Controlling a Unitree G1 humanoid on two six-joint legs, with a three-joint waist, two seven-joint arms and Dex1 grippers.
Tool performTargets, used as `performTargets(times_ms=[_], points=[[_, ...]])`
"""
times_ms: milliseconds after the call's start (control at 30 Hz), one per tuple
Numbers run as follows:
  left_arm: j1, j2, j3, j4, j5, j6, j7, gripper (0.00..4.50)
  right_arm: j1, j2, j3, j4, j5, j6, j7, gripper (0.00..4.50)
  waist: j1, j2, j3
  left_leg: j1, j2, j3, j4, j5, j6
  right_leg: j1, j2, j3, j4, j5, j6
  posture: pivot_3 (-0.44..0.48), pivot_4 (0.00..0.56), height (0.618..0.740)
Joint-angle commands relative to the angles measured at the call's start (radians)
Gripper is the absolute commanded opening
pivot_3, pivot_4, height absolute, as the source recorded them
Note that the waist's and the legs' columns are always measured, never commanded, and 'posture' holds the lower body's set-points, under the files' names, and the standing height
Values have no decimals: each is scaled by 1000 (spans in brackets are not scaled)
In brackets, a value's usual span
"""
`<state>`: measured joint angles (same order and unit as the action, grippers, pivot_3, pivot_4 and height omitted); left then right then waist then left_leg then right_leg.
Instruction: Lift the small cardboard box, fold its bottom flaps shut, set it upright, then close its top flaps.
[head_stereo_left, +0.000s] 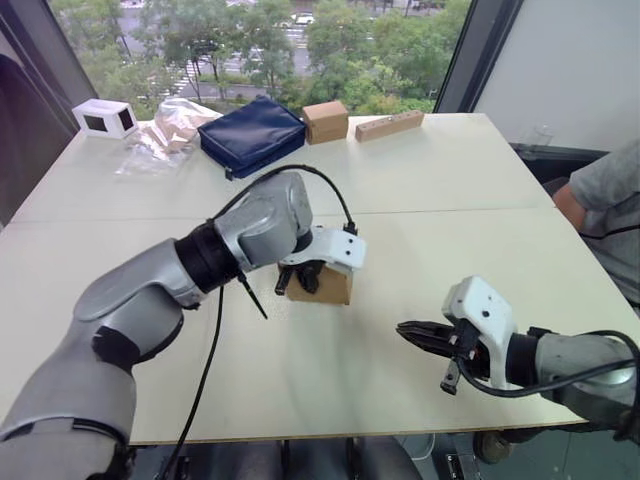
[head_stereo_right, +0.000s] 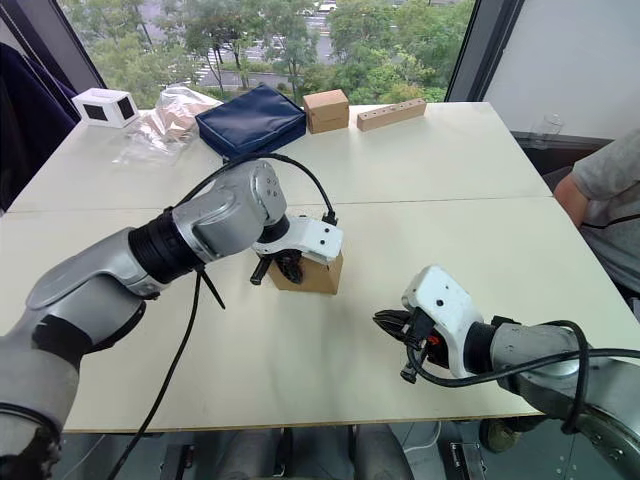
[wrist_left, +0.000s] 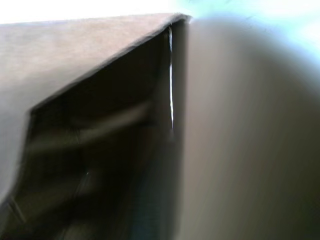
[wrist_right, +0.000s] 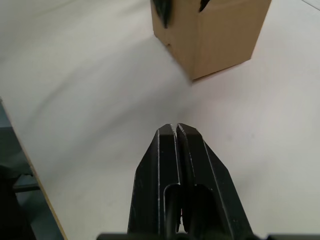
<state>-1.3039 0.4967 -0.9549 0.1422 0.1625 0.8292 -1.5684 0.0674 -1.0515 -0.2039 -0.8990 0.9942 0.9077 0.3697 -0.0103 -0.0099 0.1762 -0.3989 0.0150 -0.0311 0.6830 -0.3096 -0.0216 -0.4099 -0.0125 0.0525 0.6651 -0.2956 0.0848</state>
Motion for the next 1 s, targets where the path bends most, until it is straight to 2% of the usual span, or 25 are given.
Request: performTargets(times_ms=[33,133,167,200,300,367,433,500,567,633,667,733,800,833,900,933,967,1000], points=[[-58,-20,29,11,0,89,-18,1876,-9,19,-10,-4,-27,-23,18,0,0,0,0,0,0,0,0,0,0,0,0,0,0,0,0,0,150,740],[-99,6,26,-4,-56,165,-44,2934,-23,27,6,15,-52,-23,37,0,-2,0,0,0,0,0,0,0,0,0,0,0,0,0,0,0,150,740],[-112,11,26,-5,-71,189,-46,3486,-27,29,8,21,-58,-23,44,0,-3,0,0,0,0,0,0,0,0,0,0,0,0,0,0,0,150,740],[-130,17,29,-5,-99,225,-46,3828,-31,29,10,27,-64,-23,54,0,-3,0,0,0,0,0,0,0,0,0,0,0,0,0,0,0,150,740],[-213,41,60,30,-221,351,-46,3828,-47,32,11,53,-77,-27,84,0,-3,0,0,0,0,0,0,0,0,0,1,0,0,0,0,0,150,740],[-242,83,79,42,-284,359,-46,3828,-58,43,2,67,-71,-30,100,0,-3,0,0,0,0,0,0,0,0,0,1,0,0,0,0,0,150,740],[-271,125,137,71,-429,410,-46,3828,-74,71,-17,80,-37,-37,110,0,-5,0,0,0,0,0,0,0,0,0,1,0,0,0,0,0,150,740],[-286,139,183,98,-513,436,-46,3828,-81,94,-35,86,-12,-41,116,0,-6,0,0,1,1,0,0,0,0,-1,1,0,1,0,0,0,150,740],[-262,113,404,226,-545,417,25,3828,-102,156,-71,112,54,-62,95,0,-2,0,0,1,1,0,0,0,0,-1,1,0,1,0,0,0,150,740],[-235,101,542,292,-564,389,92,3828,-114,191,-90,126,85,-68,81,0,-2,1,0,0,1,-1,1,0,0,0,0,-1,1,0,0,0,150,740],[-207,88,628,309,-568,351,175,3828,-117,199,-90,133,82,-67,76,0,-3,1,0,0,1,-1,1,0,0,0,0,-1,1,0,0,0,150,740],[-81,89,818,285,-555,198,367,3337,-128,225,-70,153,67,-68,60,0,-4,2,-1,1,1,-1,1,0,0,0,-1,-1,2,0,0,0,150,740],[39,106,932,238,-548,160,484,2849,-135,236,-34,167,38,-62,57,0,-9,3,-1,5,2,1,0,0,0,1,-3,1,3,0,0,0,150,740],[75,110,952,216,-548,161,509,2288,-136,237,-22,170,28,-59,58,0,-10,3,-1,5,2,1,-1,0,0,1,-4,2,4,0,0,0,150,740],[173,113,987,142,-550,121,558,1514,-141,237,0,184,7,-59,71,0,-5,1,-1,5,3,0,-1,1,-1,0,-3,1,5,0,0,0,150,740],[236,122,987,97,-549,109,567,1269,-146,236,18,196,-13,-63,77,0,-2,0,0,4,3,0,0,1,-2,-1,-3,1,6,0,0,0,150,740],[310,132,982,53,-539,88,581,690,-156,236,40,213,-39,-68,84,0,0,1,-1,1,2,-1,0,2,-4,-2,-3,0,5,0,0,0,150,740],[366,135,982,22,-534,84,600,306,-165,235,59,229,-67,-74,91,0,1,1,-1,1,1,-1,0,2,-4,-2,-4,0,6,0,0,0,150,740]])
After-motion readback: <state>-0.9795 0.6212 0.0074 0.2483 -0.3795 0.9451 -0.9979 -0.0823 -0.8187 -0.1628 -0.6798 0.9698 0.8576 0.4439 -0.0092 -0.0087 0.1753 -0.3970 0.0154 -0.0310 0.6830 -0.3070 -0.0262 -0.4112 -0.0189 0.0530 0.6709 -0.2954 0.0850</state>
